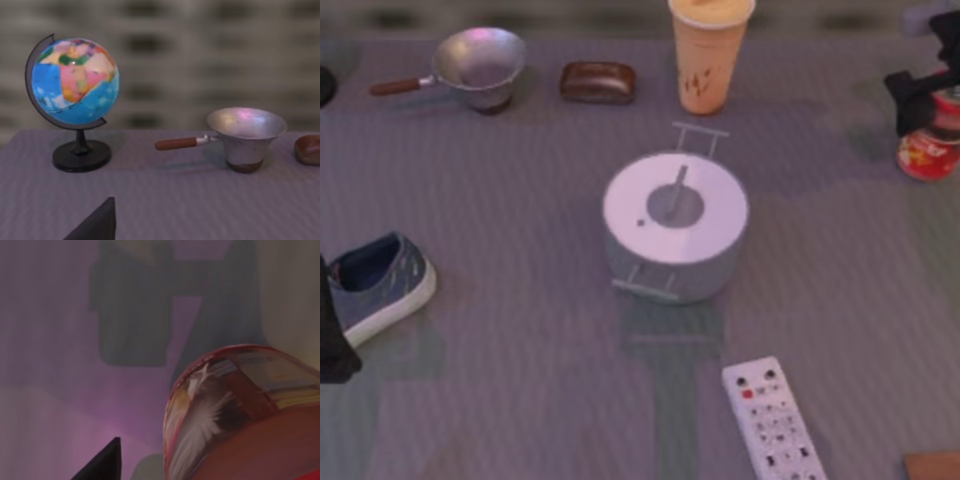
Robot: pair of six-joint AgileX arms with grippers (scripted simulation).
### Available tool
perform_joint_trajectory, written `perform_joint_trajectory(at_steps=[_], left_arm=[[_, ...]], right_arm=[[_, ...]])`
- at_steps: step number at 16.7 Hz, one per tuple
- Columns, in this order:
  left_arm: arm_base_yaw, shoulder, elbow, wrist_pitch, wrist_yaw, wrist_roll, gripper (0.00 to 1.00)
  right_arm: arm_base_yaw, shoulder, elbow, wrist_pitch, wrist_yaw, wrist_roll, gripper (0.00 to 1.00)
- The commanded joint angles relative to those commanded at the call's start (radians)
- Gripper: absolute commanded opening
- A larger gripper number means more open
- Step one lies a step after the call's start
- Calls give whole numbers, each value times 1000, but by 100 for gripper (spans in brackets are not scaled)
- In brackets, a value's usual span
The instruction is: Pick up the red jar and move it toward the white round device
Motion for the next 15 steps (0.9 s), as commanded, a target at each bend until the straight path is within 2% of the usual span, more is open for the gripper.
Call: perform_joint_trajectory(at_steps=[11,15], left_arm=[[0,0,0,0,0,0,100],[0,0,0,0,0,0,100]], right_arm=[[0,0,0,0,0,0,2],[0,0,0,0,0,0,0]])
